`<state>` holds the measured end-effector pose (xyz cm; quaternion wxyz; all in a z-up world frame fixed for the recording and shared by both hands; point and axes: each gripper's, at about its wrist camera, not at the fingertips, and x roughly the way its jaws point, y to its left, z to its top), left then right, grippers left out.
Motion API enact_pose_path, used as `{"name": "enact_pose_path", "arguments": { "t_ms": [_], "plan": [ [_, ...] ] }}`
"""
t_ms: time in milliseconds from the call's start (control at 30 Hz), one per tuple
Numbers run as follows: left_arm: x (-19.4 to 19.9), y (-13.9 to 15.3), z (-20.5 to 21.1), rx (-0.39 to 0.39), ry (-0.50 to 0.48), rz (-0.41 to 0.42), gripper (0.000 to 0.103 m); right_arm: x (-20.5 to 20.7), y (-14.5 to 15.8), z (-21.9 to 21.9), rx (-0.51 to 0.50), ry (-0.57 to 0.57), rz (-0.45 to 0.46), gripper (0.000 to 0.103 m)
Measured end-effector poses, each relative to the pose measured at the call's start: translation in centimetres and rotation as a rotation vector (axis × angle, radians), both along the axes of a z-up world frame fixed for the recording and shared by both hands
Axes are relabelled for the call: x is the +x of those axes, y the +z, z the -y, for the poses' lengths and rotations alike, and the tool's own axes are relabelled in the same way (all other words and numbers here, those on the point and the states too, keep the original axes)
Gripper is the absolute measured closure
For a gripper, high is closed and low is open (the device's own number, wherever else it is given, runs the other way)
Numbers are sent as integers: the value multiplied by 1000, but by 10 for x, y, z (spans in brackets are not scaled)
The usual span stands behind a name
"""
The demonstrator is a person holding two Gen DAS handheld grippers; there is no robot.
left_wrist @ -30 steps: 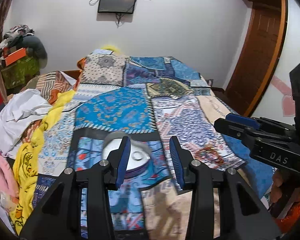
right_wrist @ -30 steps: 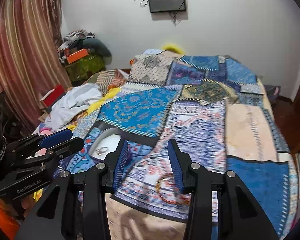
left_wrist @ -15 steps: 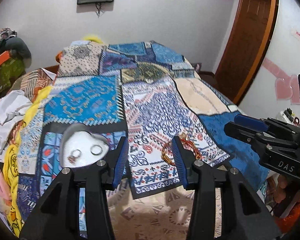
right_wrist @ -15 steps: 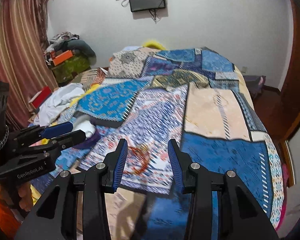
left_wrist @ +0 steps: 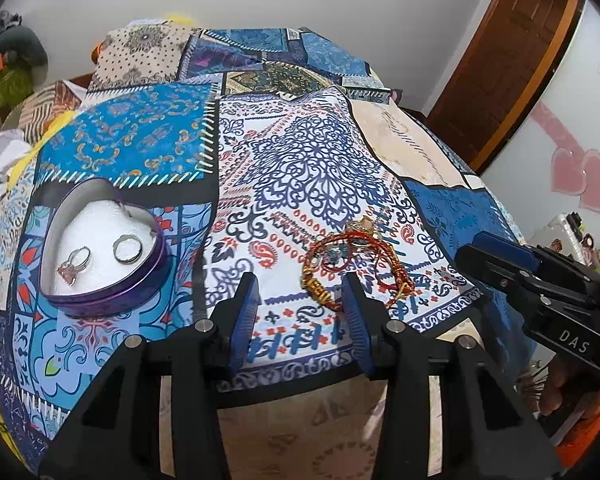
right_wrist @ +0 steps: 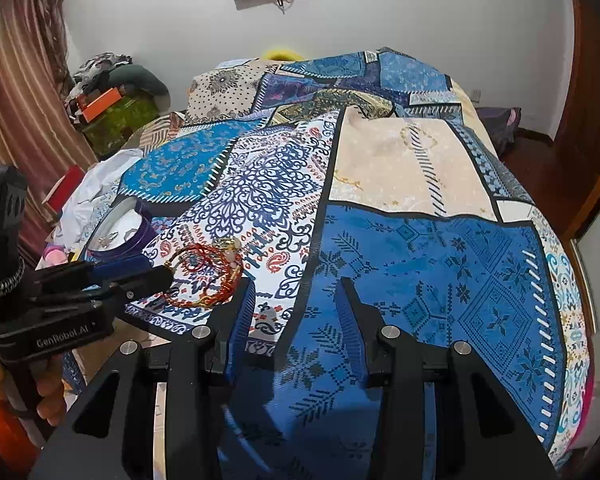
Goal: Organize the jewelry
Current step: 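Move both tools back to the remaining jewelry on the cloth, then grasp the red beaded bracelet with the left tool while the right tool grasps the gold ring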
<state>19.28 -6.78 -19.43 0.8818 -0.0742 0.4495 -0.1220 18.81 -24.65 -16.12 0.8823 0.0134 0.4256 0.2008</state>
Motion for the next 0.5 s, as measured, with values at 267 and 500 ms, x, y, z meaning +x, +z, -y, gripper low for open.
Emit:
{"name": "enact_pose_path", "arguments": {
  "t_ms": [267, 500],
  "plan": [
    [1, -5, 13, 38, 5, 15, 93, 1, -5, -1, 13, 5, -14, 65],
    [-4, 4, 14, 37, -18, 38, 98, 0, -1, -2, 15, 7, -7, 65]
  ]
}}
